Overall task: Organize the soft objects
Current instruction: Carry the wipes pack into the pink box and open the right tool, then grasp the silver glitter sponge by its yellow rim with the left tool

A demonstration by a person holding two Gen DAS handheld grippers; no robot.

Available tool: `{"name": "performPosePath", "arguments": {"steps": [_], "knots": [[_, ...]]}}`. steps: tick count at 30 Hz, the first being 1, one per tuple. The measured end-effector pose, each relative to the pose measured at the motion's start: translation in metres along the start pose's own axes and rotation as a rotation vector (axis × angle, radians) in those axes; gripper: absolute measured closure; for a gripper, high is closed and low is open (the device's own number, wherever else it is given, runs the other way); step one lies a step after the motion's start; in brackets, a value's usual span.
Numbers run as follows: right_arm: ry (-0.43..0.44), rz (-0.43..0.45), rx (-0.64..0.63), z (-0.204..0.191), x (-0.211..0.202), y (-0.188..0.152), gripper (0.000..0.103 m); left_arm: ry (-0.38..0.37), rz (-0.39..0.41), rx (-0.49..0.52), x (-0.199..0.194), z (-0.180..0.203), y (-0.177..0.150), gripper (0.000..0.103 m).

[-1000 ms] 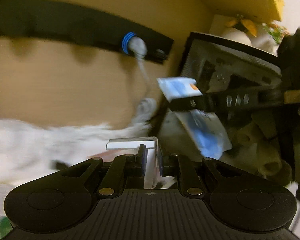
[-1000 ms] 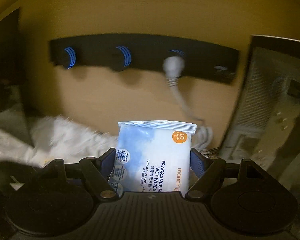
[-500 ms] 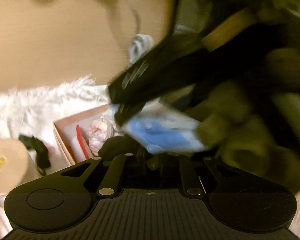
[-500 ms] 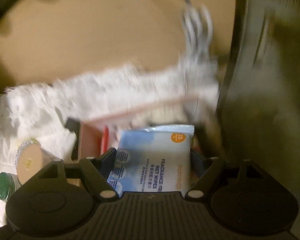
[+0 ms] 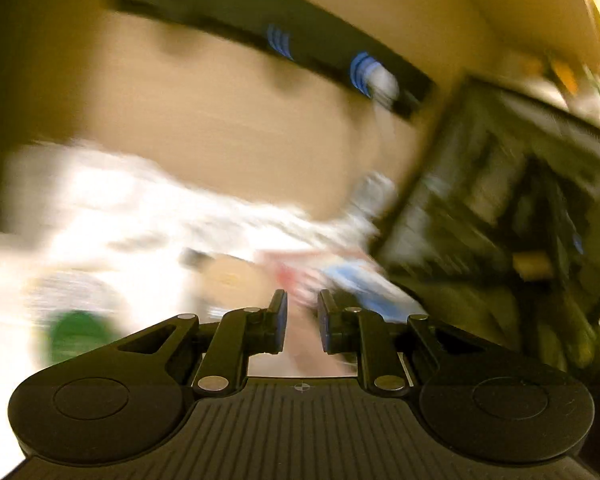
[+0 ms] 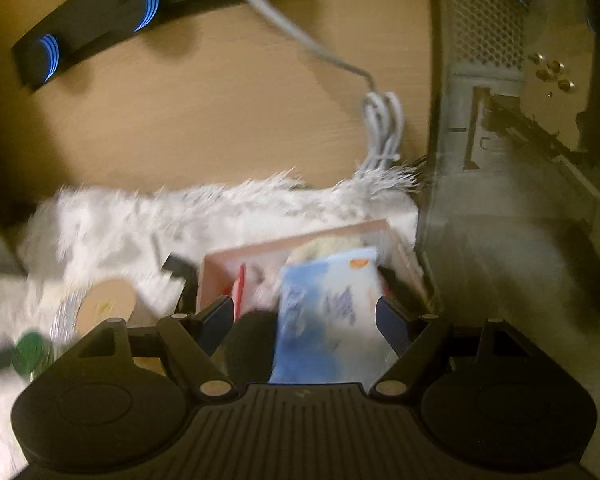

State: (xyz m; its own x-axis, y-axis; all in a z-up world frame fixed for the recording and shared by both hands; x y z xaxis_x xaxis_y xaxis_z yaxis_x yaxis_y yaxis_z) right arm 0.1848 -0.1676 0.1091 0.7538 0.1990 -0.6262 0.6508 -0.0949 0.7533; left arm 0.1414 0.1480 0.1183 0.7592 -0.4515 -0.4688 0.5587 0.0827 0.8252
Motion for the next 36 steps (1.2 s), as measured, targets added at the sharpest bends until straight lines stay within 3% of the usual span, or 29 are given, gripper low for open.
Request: {"name": "performPosePath", "arguments": {"steps": [2,5,8,11,17,24,28,31,33,36], "knots": [[0.016,-0.01,-0.03,-0.018,-0.004,-0.009,0.024,0.09,0.012,-0.081,-0.014,-0.046,0.003,0.085],[0.065,-0.009,-0.078,-0.049,-0.01,-0.011,0.024,0.236,-0.08,-0.265,-0.012,-0.124,0.005,0.085],[0.122,0.0,-0.109,-0.081,-0.015,-0.006,0.024,0.228,-0.192,-0.423,0.013,-0.184,-0.004,0.085],[0.157,-0.022,-0.133,-0.113,-0.014,-0.006,0.024,0.196,-0.268,-0.508,0.043,-0.216,-0.016,0.085],[0.153,-0.057,-0.189,-0.155,-0.011,-0.026,0.024,0.134,-0.267,-0.585,0.075,-0.235,-0.027,0.085],[0.056,-0.071,-0.21,-0.154,-0.009,-0.034,0.024,0.114,-0.242,-0.595,0.095,-0.23,-0.019,0.085],[0.055,-0.068,-0.162,-0.144,-0.011,-0.029,0.024,-0.031,-0.274,-0.635,0.106,-0.224,-0.016,0.085],[0.068,-0.075,-0.133,-0.138,-0.008,-0.02,0.024,-0.098,-0.274,-0.586,0.11,-0.208,-0.011,0.085],[0.077,-0.076,-0.114,-0.135,-0.007,-0.01,0.024,-0.088,-0.284,-0.543,0.111,-0.199,-0.006,0.085],[0.112,-0.091,-0.058,-0.128,-0.003,0.011,0.024,0.001,-0.278,-0.448,0.101,-0.192,0.002,0.085]]}}
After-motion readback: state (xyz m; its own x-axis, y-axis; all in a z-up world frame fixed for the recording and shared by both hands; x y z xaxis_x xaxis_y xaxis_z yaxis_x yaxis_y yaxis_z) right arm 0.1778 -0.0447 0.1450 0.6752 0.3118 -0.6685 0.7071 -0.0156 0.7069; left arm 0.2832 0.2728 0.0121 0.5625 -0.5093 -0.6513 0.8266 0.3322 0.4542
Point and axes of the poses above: each gripper's, at about its wrist camera, not at the fingertips, and x roughly the way its jaws point, z to its right, y to its top, the point moved 2 cm from there along x, roughly the way its jaws point, and after that the axes turned 8 degrees about y, right-handed, at the moved point
